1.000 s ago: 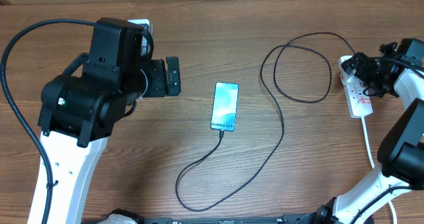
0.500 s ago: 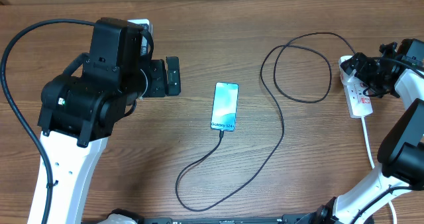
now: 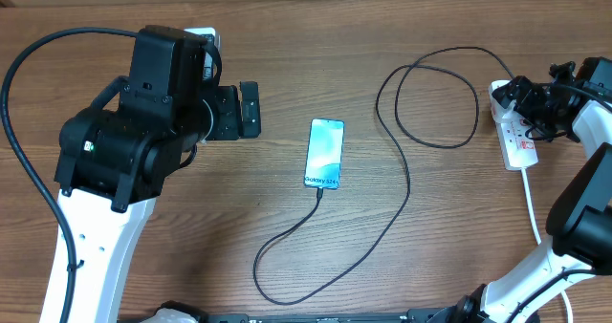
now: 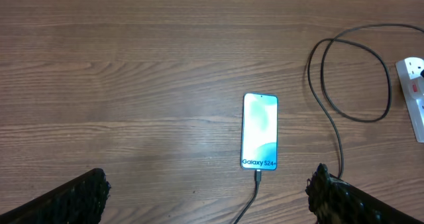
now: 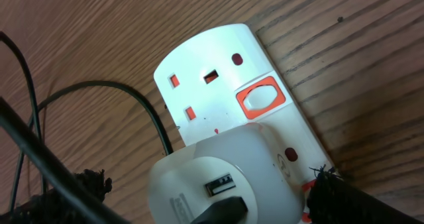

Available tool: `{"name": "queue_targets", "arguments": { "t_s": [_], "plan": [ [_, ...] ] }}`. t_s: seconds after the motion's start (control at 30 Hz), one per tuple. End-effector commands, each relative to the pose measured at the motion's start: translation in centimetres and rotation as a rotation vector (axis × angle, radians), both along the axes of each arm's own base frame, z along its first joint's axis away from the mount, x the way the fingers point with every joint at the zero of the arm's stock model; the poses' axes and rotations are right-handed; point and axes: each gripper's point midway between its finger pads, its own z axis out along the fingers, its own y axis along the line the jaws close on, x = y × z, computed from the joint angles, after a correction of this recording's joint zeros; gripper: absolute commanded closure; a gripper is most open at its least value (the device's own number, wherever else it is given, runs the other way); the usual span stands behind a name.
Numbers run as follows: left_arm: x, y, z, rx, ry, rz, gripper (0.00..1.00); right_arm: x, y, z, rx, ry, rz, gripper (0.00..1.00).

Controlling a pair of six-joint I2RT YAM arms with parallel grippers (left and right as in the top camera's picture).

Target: Plug charger to phone and switch on socket

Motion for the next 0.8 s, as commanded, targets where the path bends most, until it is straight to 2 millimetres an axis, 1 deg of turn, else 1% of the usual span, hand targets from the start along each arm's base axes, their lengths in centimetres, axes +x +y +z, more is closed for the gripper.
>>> {"name": "queue_targets", "arguments": {
  "t_s": [0.0,0.53,0.6,0.77],
  "plan": [
    [0.3,0.3,0.0,0.021,-0.006,-0.002,0.00,0.0,2.4,0.0,0.101,-0.011,0.048,0.00],
    [0.3,0.3,0.0,0.021,-0.006,-0.002,0.00,-0.1,2.8,-0.1,0.122,-0.005,0.053,0.00],
    [0.3,0.3,0.0,0.021,-0.006,-0.001,0.00,-0.1,2.4,-0.2,0.101,0.000,0.044,0.00],
    [0.3,0.3,0.0,0.021,-0.006,-0.002,0.00,0.6,0.7,-0.2,-0.003,-0.022,0.035,0.00]
  ]
}}
